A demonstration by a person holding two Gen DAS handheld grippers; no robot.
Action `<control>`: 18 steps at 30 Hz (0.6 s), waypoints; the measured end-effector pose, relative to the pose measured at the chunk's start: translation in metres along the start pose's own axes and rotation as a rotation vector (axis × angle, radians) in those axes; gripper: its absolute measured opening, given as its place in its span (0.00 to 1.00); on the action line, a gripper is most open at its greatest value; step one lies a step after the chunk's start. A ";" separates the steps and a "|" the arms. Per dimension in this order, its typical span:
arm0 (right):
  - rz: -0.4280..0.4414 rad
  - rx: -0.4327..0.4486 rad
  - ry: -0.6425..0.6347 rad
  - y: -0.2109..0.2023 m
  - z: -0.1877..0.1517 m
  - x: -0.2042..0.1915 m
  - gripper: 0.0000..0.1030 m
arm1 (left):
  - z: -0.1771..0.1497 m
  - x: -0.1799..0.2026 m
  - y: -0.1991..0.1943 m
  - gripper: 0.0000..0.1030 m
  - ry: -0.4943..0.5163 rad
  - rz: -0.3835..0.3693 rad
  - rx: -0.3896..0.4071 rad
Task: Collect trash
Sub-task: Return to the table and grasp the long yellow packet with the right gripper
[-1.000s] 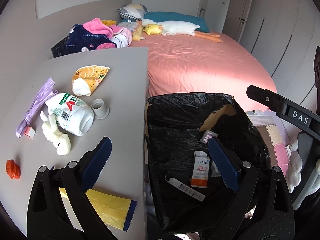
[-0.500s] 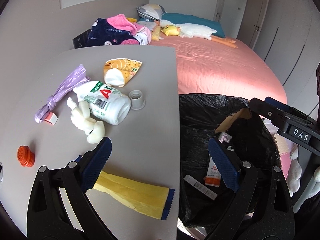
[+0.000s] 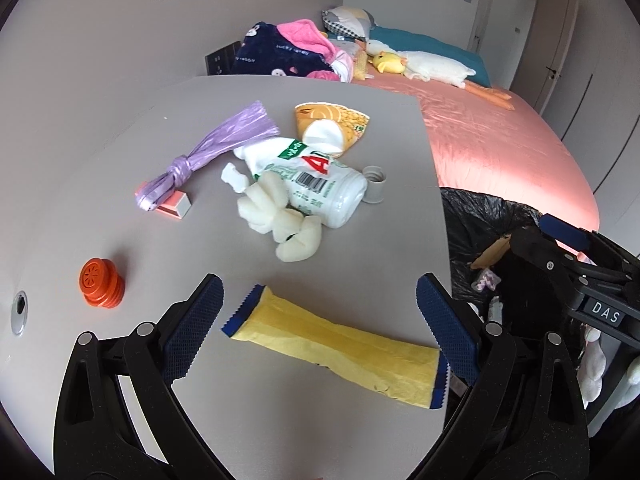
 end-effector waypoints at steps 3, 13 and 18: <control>0.021 -0.009 -0.039 0.005 -0.003 -0.017 0.74 | -0.001 -0.017 0.001 0.91 -0.036 0.009 -0.003; 0.087 -0.052 -0.176 0.024 -0.010 -0.073 0.74 | -0.007 -0.069 0.003 0.91 -0.134 0.040 -0.014; 0.116 -0.081 -0.213 0.033 -0.013 -0.092 0.74 | -0.010 -0.086 0.006 0.91 -0.159 0.063 -0.024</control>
Point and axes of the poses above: each gripper's, at about its wrist camera, not at the fingertips, and y roughly the way its jaws point, x to its right, z to its top, the point moved 4 cm from there along y, roughly the way its jaws point, and after that the axes turned 15 degrees about -x, right-handed, at the moved point
